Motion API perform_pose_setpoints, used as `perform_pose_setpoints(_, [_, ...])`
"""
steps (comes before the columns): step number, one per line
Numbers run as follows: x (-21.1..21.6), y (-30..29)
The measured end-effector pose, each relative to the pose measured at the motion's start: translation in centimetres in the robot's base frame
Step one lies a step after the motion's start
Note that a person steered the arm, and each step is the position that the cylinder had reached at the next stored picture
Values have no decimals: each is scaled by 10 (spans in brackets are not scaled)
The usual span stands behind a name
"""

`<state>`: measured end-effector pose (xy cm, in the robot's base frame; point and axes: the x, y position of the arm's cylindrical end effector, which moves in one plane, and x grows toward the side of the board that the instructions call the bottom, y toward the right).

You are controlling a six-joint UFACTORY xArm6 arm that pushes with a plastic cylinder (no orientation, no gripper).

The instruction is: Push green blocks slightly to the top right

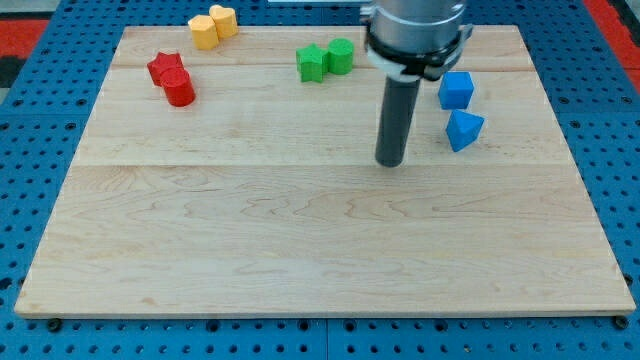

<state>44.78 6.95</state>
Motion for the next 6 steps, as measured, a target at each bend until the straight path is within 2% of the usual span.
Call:
perform_pose_setpoints(1, [1, 17])
perform_pose_setpoints(2, [-21, -6])
perform_pose_setpoints(3, [-65, -13])
perform_pose_setpoints(4, [-70, -84])
perform_pose_setpoints(5, [-113, -146])
perform_pose_setpoints(6, [-156, -131])
